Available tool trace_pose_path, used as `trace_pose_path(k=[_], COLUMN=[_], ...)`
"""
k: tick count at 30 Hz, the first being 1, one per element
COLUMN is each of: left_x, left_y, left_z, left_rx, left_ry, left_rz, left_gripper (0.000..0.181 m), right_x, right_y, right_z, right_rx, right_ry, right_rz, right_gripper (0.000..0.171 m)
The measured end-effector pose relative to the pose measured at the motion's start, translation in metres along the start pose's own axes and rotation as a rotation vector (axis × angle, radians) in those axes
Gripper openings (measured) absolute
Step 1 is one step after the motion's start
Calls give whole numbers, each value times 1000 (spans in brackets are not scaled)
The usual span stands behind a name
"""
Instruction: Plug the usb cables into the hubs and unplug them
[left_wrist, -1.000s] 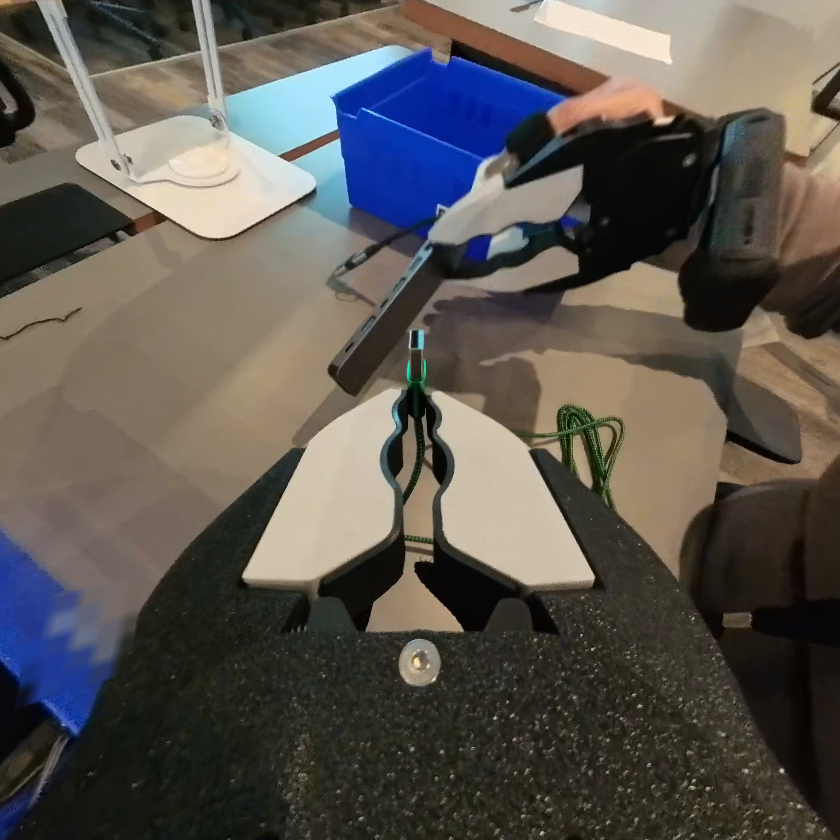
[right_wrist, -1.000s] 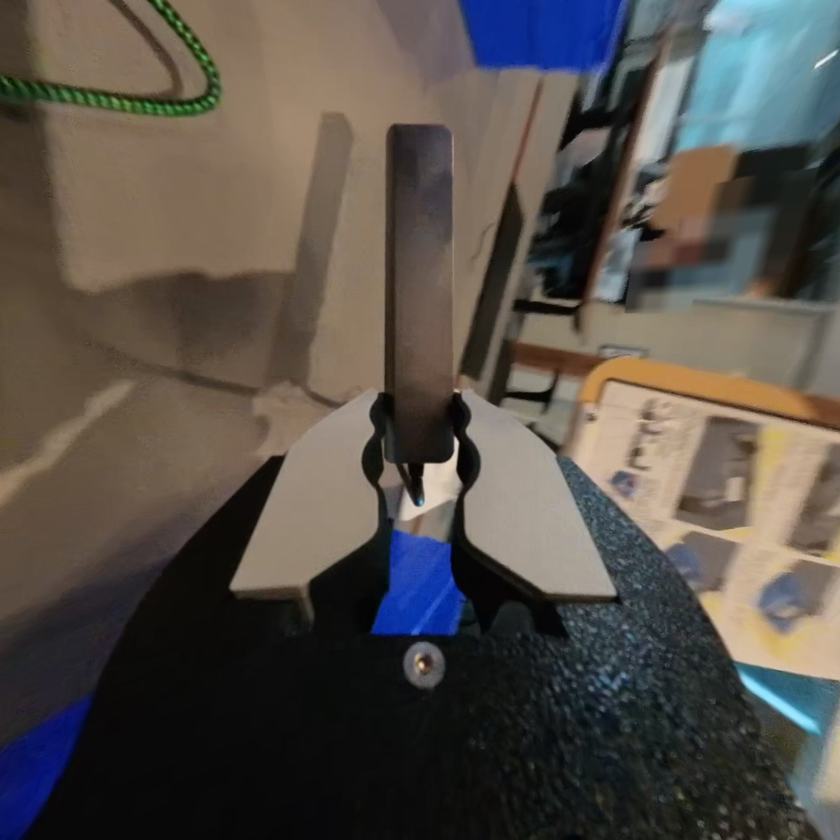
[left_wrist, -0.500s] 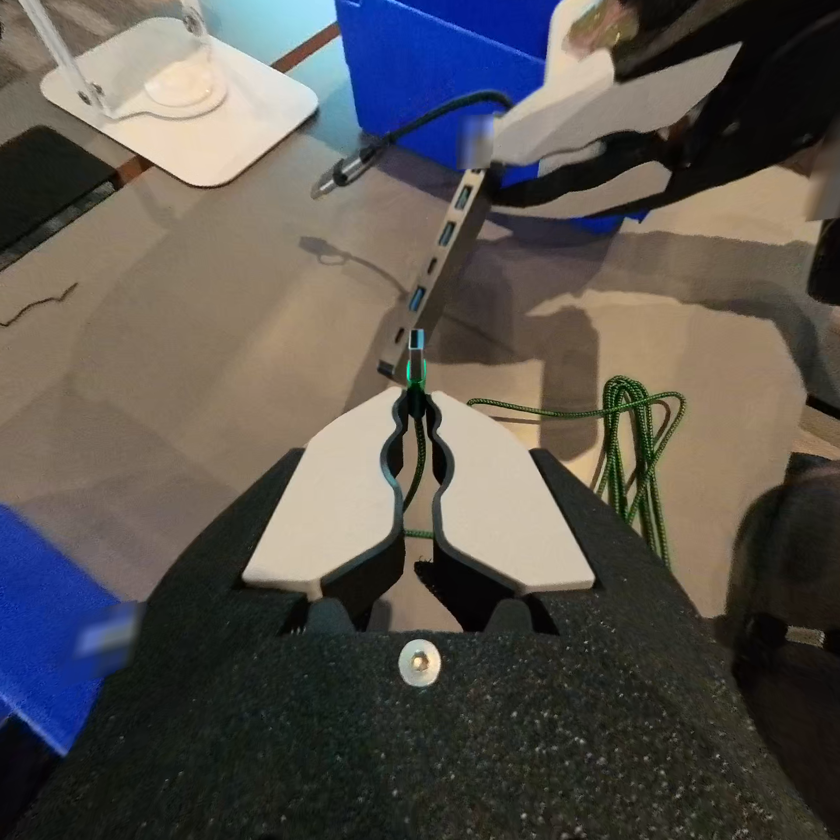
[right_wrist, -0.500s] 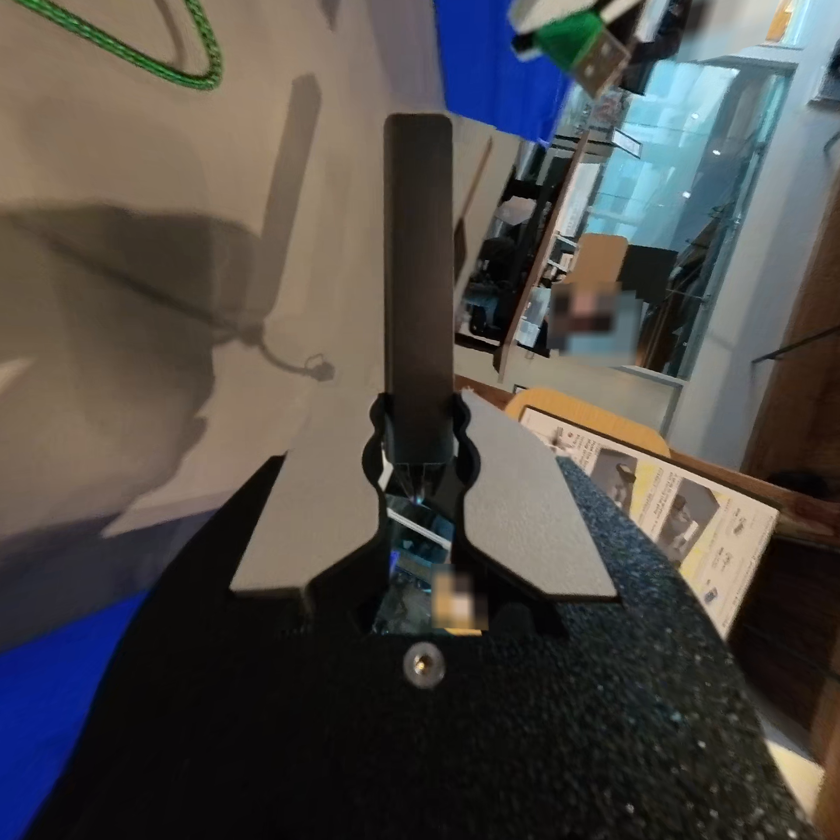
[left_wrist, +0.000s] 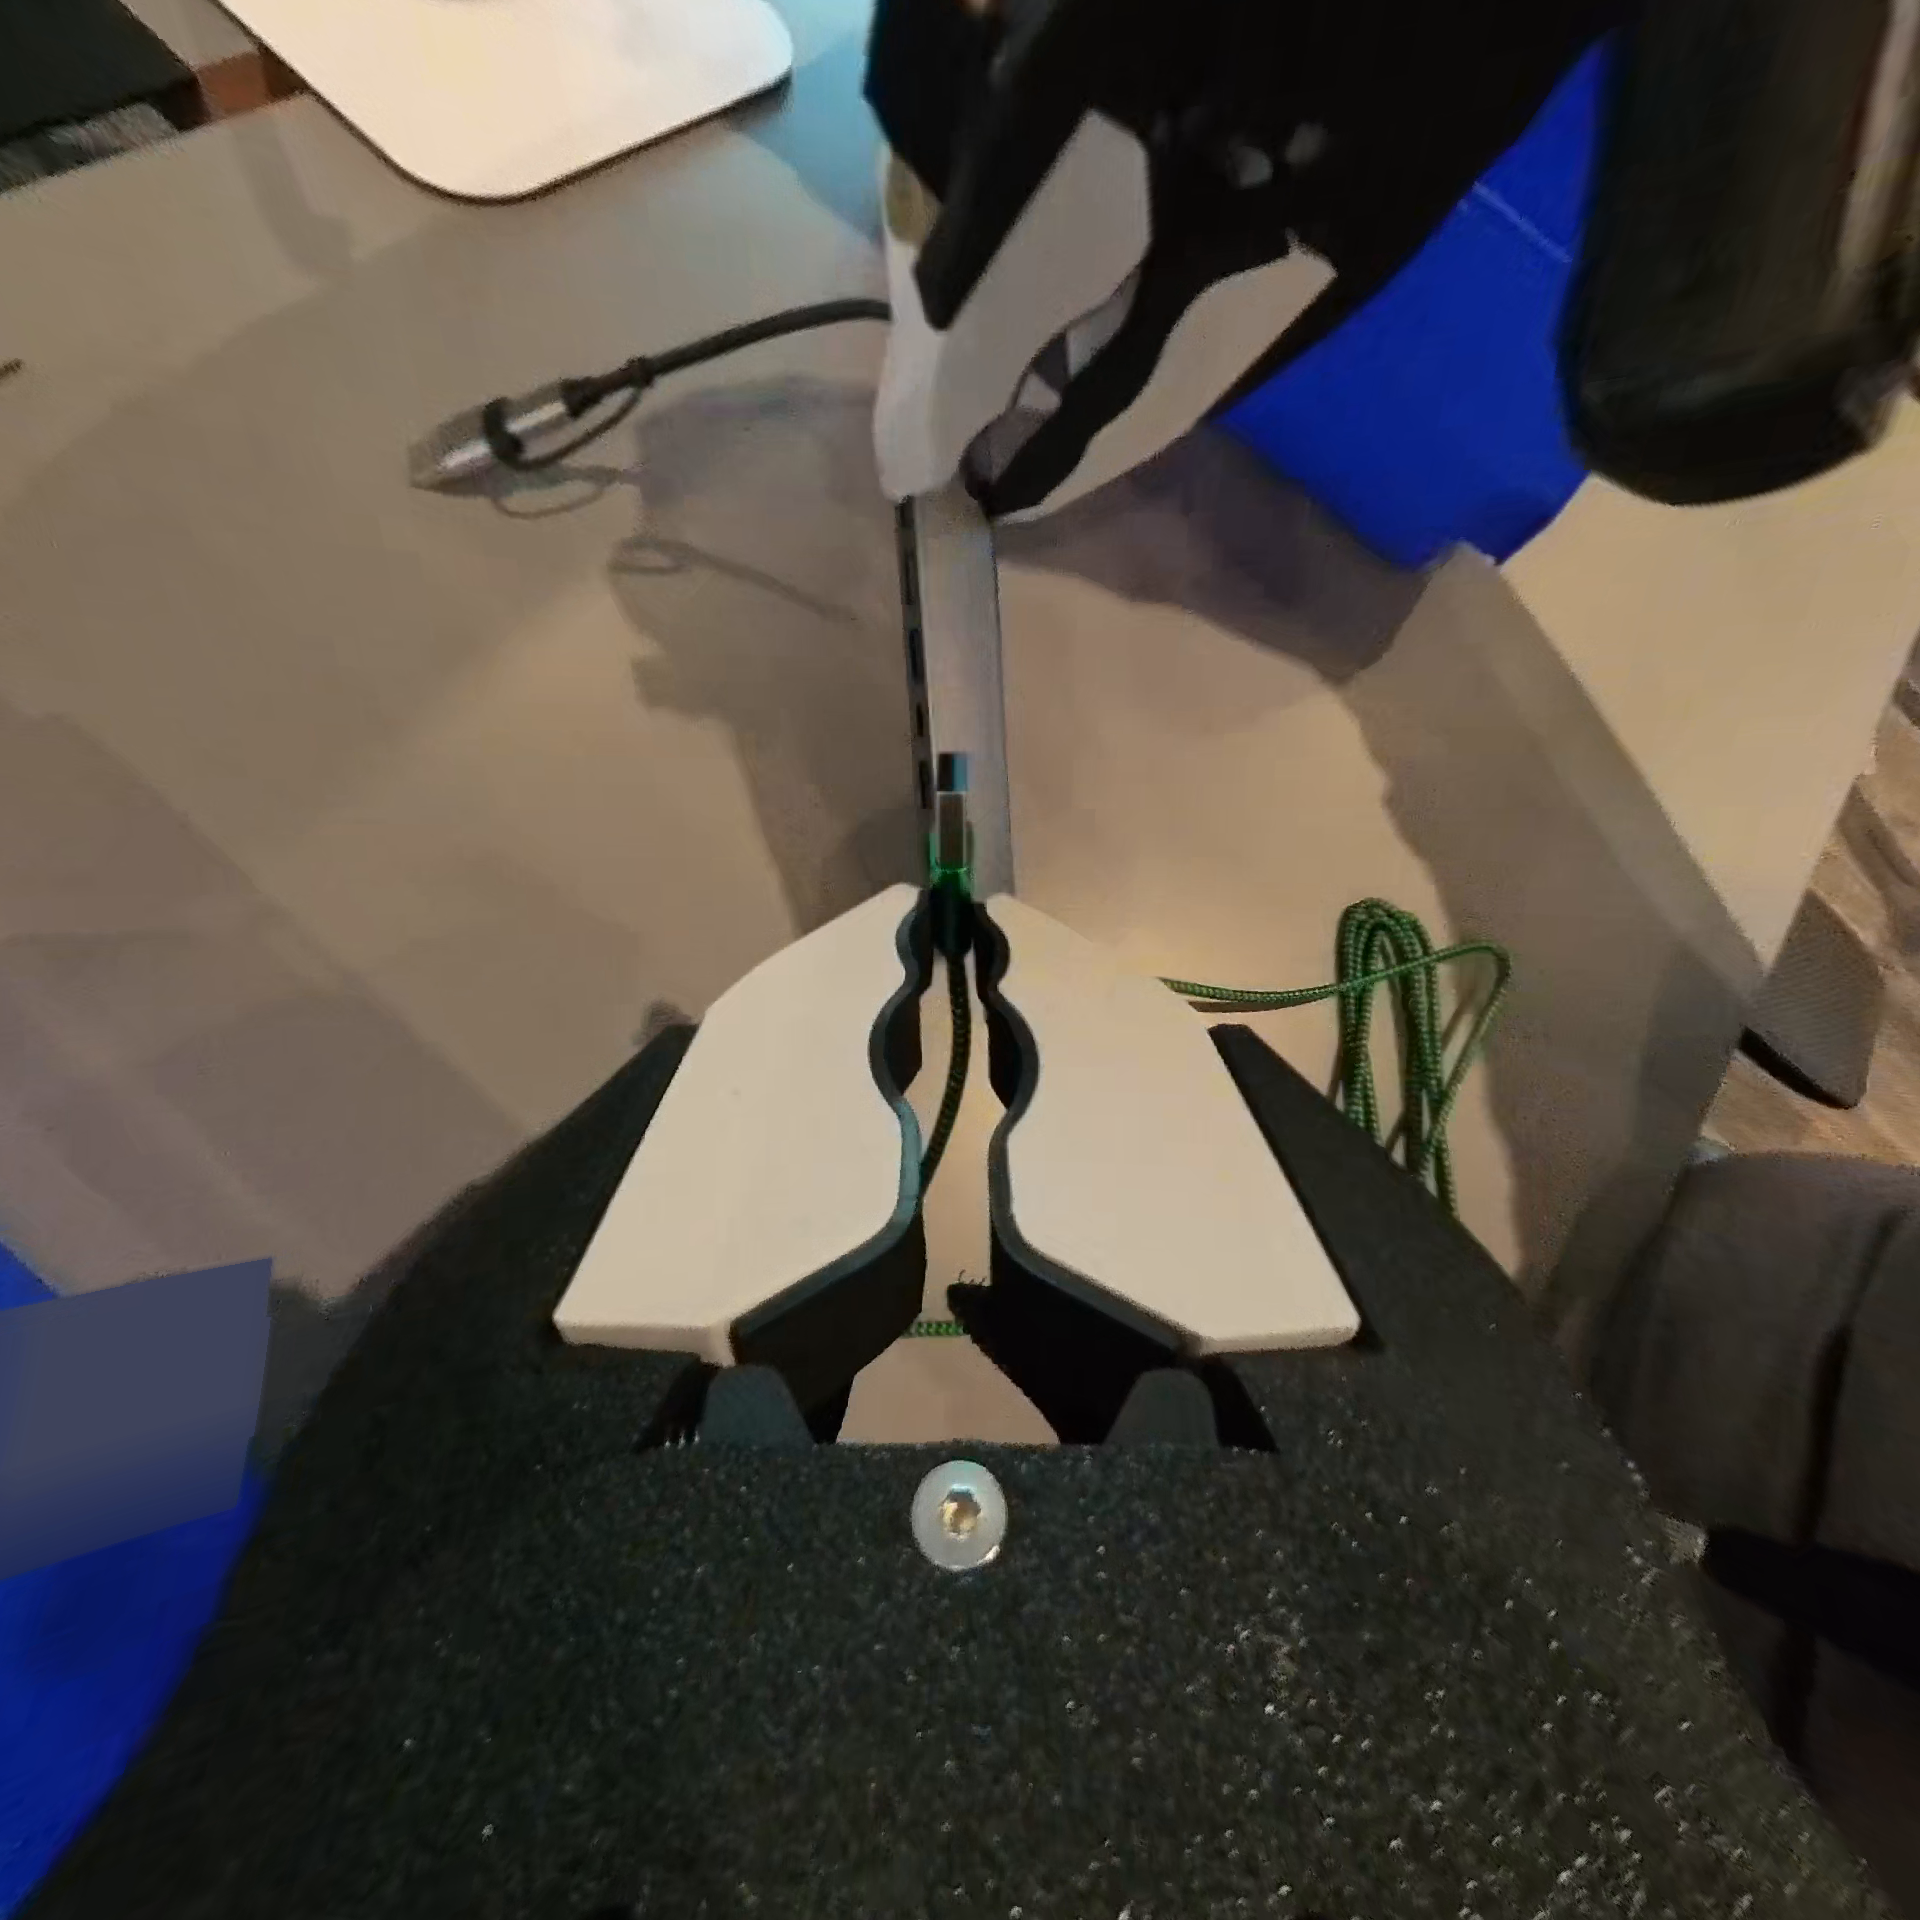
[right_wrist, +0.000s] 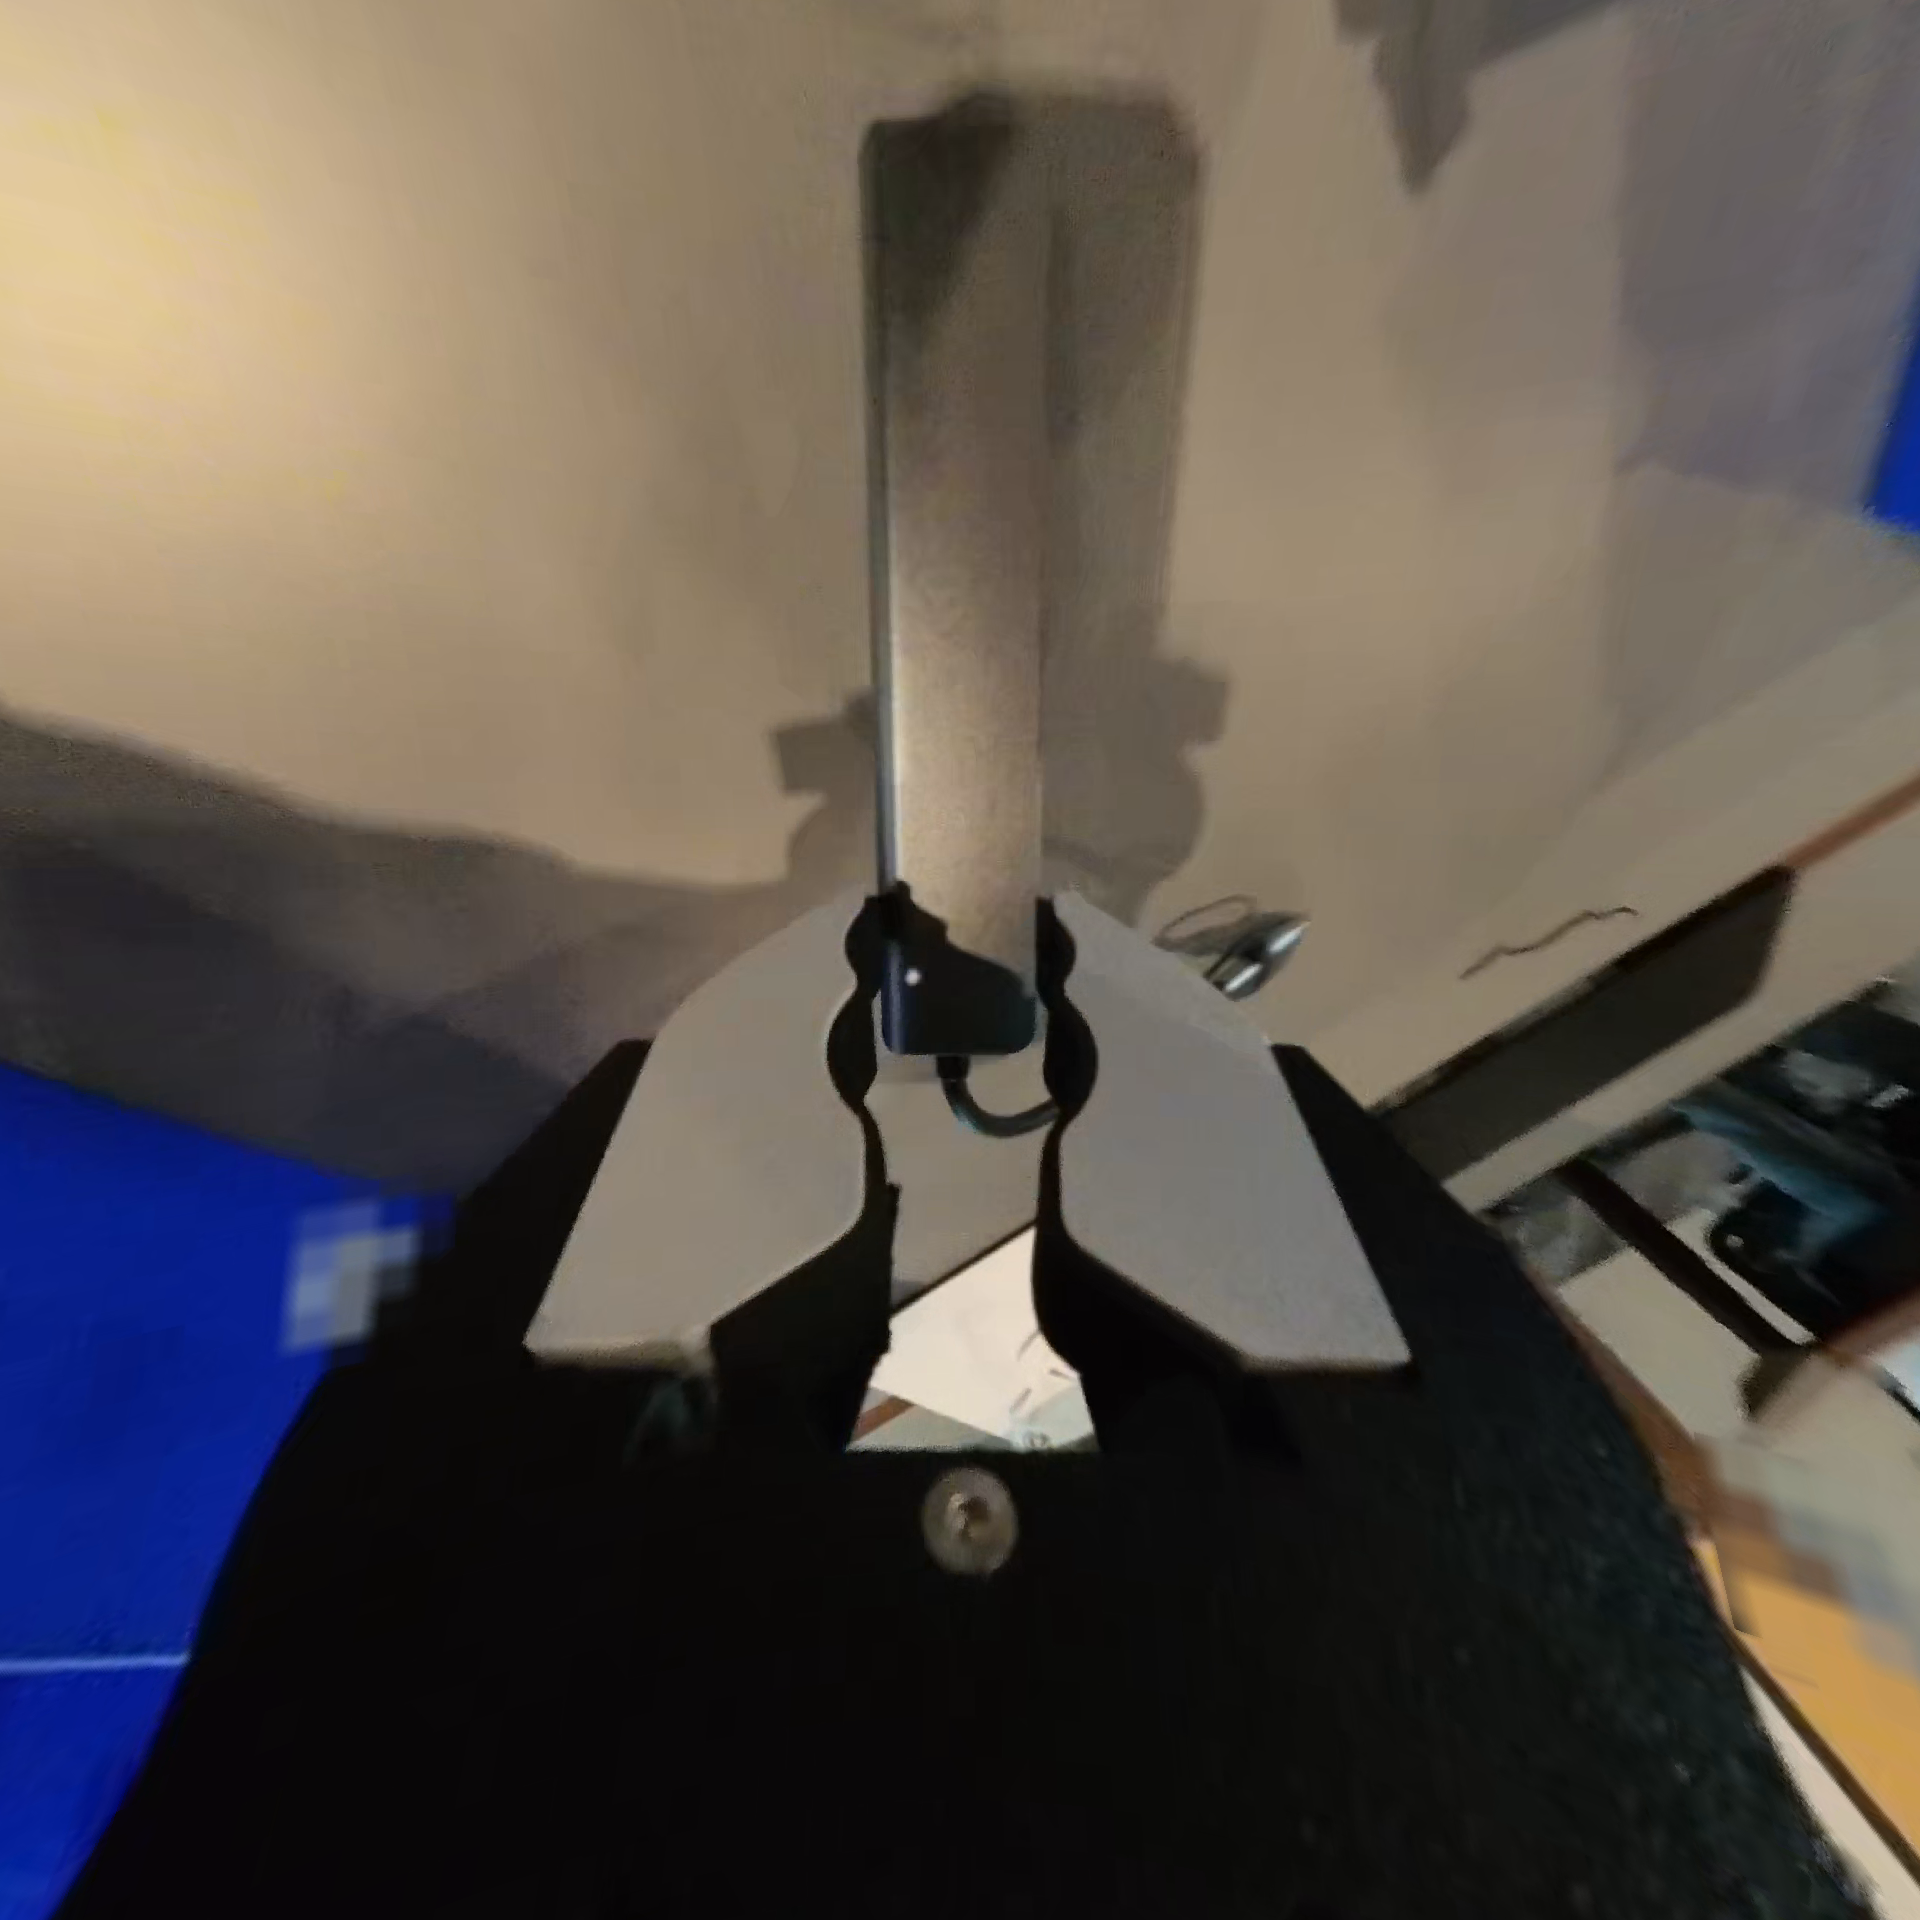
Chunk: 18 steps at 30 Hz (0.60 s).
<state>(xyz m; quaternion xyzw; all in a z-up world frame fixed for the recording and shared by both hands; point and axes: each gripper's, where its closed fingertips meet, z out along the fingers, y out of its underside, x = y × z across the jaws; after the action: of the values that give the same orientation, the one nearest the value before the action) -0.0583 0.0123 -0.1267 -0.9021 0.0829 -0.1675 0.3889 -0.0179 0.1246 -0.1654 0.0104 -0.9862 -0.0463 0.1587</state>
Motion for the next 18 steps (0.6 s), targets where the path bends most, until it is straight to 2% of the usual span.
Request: trace_pose_path(k=[7, 10, 14, 18], left_x=[-9, -14, -20, -22], left_y=[-1, -3, -9, -21], left_z=[17, 21, 19, 11], left_rx=[-16, -6, 43, 143], left_ry=[-8, -32, -83, -138], left_rz=[-17, -13, 3, 34], left_gripper=[7, 7, 7, 7], right_x=[-17, -18, 0, 43], right_y=[15, 18, 23, 28], right_z=[34, 34, 7, -52], right_rx=[18, 19, 52, 174], right_ry=[-234, -243, -92, 313], right_rz=[213, 336, 558, 941], right_gripper=[28, 33, 46, 32])
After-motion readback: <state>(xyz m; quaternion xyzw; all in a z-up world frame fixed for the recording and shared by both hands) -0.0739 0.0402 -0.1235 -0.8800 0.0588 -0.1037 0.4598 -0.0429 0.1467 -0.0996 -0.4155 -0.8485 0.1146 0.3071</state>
